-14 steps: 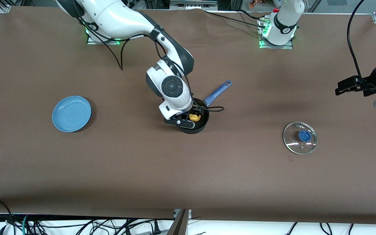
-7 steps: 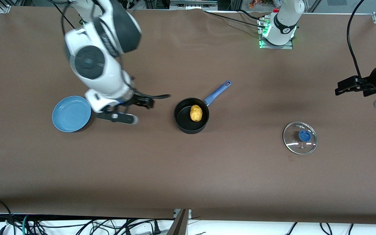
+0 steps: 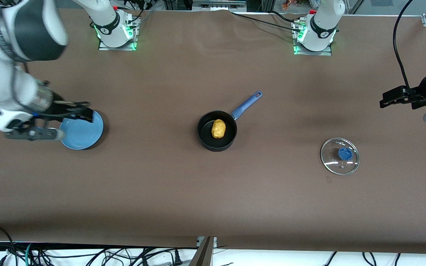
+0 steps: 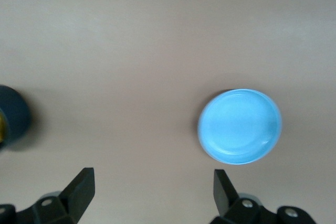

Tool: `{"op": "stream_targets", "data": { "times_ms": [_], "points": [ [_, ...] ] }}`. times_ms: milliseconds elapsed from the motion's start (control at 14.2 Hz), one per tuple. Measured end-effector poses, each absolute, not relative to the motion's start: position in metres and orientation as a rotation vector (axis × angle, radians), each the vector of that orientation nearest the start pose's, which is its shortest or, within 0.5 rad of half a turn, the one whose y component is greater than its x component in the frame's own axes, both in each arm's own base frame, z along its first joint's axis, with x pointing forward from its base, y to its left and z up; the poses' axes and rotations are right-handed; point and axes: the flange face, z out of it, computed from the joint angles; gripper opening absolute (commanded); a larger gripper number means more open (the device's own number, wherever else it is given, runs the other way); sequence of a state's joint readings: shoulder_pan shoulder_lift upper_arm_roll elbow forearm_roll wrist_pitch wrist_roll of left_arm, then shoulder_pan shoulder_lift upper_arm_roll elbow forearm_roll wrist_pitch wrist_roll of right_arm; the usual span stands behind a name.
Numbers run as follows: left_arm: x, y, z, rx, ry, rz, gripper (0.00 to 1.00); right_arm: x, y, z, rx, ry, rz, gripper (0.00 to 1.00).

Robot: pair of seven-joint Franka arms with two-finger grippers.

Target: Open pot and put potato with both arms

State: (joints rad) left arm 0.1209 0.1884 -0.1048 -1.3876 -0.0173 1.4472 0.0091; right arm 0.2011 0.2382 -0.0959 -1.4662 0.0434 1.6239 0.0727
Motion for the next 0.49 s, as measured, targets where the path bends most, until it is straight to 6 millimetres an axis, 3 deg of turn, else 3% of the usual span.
{"op": "stream_targets", "data": {
  "times_ms": [141,352,492],
  "points": [
    [0.598,0.014,0.592,-3.174,-0.010,0.202,1.00,0.596,0.027,0.547,-3.127,-0.093,0.123,1.00],
    [0.598,0.014,0.591,-3.174,-0.011,0.203,1.00,0.560,0.015,0.566,-3.145,-0.099,0.117,1.00],
    [0.598,0.014,0.591,-3.174,-0.011,0.203,1.00,0.552,0.010,0.565,-3.146,-0.087,0.125,1.00]
  ]
}}
